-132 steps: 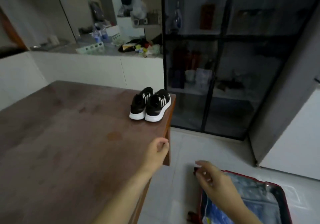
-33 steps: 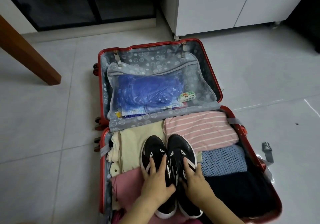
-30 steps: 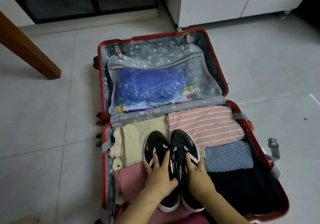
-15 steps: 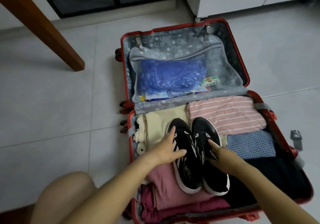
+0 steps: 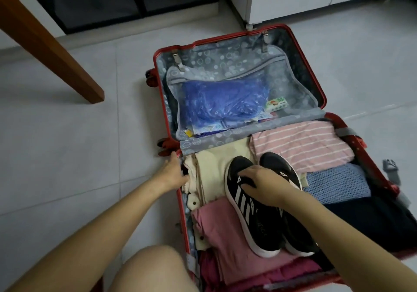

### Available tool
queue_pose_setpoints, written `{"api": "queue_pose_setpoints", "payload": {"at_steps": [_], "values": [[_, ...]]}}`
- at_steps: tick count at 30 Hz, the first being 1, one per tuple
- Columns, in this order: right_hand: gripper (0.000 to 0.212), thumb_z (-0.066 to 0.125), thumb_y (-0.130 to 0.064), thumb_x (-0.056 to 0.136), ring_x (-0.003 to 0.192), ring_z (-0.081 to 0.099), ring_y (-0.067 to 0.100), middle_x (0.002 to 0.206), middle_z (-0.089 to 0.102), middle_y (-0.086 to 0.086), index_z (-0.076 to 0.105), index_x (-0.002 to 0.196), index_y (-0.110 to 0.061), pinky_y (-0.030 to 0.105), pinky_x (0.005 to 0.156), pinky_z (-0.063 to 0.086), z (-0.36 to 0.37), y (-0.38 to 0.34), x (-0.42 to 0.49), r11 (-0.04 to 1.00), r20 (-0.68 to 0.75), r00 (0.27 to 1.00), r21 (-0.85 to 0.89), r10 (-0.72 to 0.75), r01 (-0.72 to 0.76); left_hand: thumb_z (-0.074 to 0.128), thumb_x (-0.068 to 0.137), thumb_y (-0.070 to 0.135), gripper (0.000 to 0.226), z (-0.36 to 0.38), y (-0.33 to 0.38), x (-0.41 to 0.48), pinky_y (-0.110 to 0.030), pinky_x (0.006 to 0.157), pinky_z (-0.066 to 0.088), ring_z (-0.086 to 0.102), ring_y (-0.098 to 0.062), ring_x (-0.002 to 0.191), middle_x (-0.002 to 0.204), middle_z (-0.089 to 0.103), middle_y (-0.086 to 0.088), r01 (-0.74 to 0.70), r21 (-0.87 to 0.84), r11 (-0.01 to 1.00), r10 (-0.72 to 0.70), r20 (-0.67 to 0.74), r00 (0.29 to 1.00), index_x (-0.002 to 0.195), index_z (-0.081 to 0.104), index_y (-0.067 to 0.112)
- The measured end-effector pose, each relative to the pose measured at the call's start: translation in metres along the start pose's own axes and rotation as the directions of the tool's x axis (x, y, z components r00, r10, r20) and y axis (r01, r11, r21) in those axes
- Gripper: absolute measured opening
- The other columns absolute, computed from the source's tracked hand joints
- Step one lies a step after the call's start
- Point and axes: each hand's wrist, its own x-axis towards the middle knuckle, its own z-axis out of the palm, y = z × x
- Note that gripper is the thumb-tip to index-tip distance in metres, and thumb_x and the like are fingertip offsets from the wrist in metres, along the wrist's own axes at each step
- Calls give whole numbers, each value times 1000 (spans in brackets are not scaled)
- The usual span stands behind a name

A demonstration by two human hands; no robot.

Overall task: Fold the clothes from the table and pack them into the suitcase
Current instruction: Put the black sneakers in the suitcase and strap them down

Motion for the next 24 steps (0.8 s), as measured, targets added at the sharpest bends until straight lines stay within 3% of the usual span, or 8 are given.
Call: {"api": "queue_pose_setpoints", "payload": {"at_steps": [4, 6, 8, 10, 15, 18, 21, 24], "values": [[37, 52, -29, 91, 117, 52, 23, 126, 54, 4, 57, 127, -21, 40, 96, 45, 4, -5, 19, 992, 30, 992, -21, -121, 121, 72, 50, 48, 103, 47, -63, 39, -40, 95, 50, 56, -17, 114, 128, 55, -5, -2, -282, 959, 7, 14, 1000, 139, 31, 16], [38, 53, -28, 92, 114, 53, 21, 123, 55, 5, 55, 129, -21, 37, 98, 43, 10, -13, 29, 985, 22, 984, -8, -174, 175, 76, 62, 38, 70, 61, -71, 25, -35, 86, 53, 59, -15, 104, 110, 62, 1, 42, -328, 944, -23, 63, 998, 122, 48, 16], [38, 53, -29, 93, 113, 52, 21, 124, 54, 6, 54, 131, -20, 34, 100, 41, 17, -23, 35, 975, 17, 975, 10, -221, 221, 69, 79, 25, 31, 55, -52, -14, -26, 63, 53, 59, -15, 83, 88, 61, 3, 42, -382, 923, -15, 74, 997, 104, 54, 15], [38, 52, -29, 94, 113, 54, 22, 129, 52, 5, 53, 131, -21, 32, 98, 41, 24, -34, 36, 966, 36, 965, 6, -260, 260, 64, 90, 23, 14, 58, -52, -35, -18, 52, 48, 57, -11, 71, 80, 60, 2, 69, -433, 899, -33, 89, 996, 96, 55, 15], [38, 50, -30, 93, 118, 52, 22, 129, 53, 4, 53, 131, -23, 40, 98, 43, 36, -48, 29, 921, 134, 916, -48, -378, 387, 74, 77, 40, 40, 41, -58, -79, -34, 82, 52, 65, -22, 87, 94, 70, -12, 75, -491, 868, 1, 153, 988, 98, 67, 7], [38, 51, -30, 93, 118, 52, 20, 129, 54, 2, 54, 130, -23, 38, 97, 44, 30, -54, 20, 891, 153, 888, -76, -433, 447, 67, 87, 14, 13, 26, -49, -102, -29, 66, 53, 68, -23, 74, 79, 72, -13, 73, -505, 860, 41, 210, 977, 92, 59, 5], [38, 57, -31, 92, 109, 58, 16, 122, 61, 0, 55, 128, -19, 33, 94, 46, 20, -63, 7, 871, 149, 863, -14, -483, 490, 66, 88, 14, 17, 10, -17, -122, -26, 47, 42, 58, -25, 62, 76, 71, -13, 87, -478, 874, 41, 250, 967, 96, 53, 7], [56, 70, -39, 83, 97, 62, 10, 109, 65, -3, 48, 132, -22, 27, 90, 49, 8, -65, -12, 896, 190, 885, 226, -426, 383, 63, 87, 15, 22, 6, 27, -121, -25, 40, 38, 47, -21, 53, 81, 63, -23, 54, -469, 881, 50, 206, 977, 103, 52, 4]]}}
